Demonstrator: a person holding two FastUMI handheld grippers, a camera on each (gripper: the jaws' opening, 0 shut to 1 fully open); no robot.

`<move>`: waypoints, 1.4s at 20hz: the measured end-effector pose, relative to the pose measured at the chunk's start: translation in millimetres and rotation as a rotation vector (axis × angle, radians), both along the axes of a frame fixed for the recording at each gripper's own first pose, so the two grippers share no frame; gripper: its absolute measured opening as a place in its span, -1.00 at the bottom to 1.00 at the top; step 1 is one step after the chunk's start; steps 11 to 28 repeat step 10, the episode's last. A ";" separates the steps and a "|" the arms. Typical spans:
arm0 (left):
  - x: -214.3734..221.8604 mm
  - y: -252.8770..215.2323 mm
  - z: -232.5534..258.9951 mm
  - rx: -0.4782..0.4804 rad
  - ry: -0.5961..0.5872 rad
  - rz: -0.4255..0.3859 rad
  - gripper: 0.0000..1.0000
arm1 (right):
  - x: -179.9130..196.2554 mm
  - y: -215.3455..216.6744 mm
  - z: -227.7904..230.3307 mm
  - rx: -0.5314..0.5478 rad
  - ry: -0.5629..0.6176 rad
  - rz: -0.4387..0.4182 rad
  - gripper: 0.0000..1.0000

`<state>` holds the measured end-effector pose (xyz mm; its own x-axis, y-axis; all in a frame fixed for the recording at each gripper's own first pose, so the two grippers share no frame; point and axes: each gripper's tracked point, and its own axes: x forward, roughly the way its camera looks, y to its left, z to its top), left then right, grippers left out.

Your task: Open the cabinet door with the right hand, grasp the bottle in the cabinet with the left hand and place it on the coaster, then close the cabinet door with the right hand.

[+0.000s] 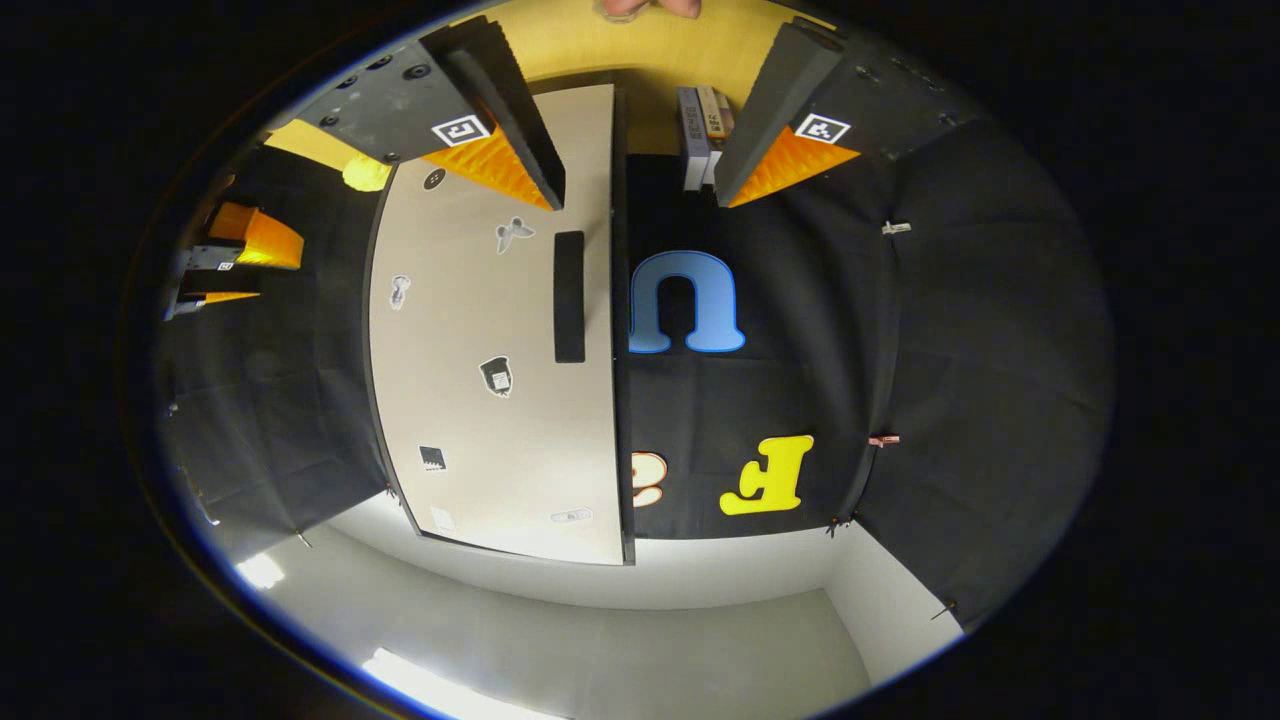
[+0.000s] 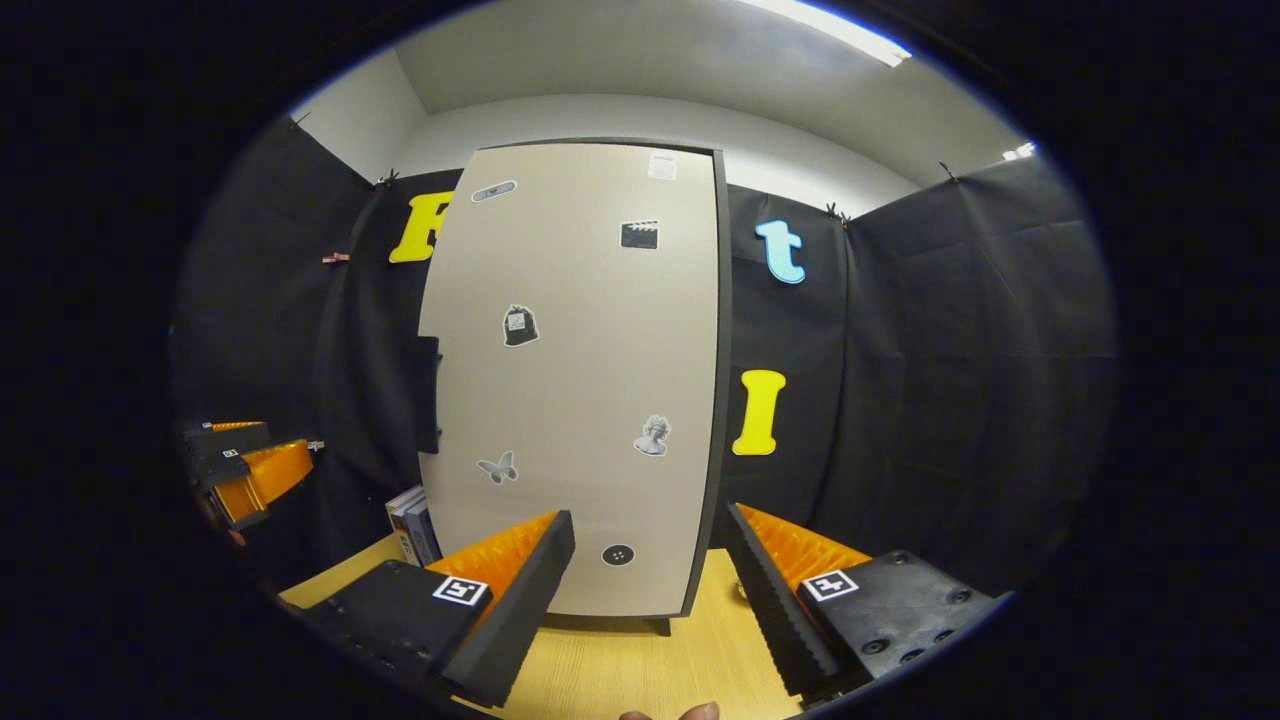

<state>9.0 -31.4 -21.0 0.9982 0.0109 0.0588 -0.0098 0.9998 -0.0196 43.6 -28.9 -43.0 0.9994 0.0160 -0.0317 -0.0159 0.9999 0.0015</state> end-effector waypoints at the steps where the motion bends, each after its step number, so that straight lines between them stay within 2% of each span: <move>1: 10.5 -2.9 -3.3 -0.007 0.002 0.004 0.90 | 1.3 -2.9 -2.6 0.003 0.006 0.003 0.95; 10: 31.4 -41.0 -12.5 0.002 0.019 0.006 0.89 | 11.6 -31.3 -20.1 0.068 0.030 0.025 0.95; 28: 31.4 -41.0 -12.5 0.002 0.019 0.006 0.89 | 11.6 -31.3 -20.1 0.068 0.030 0.025 0.95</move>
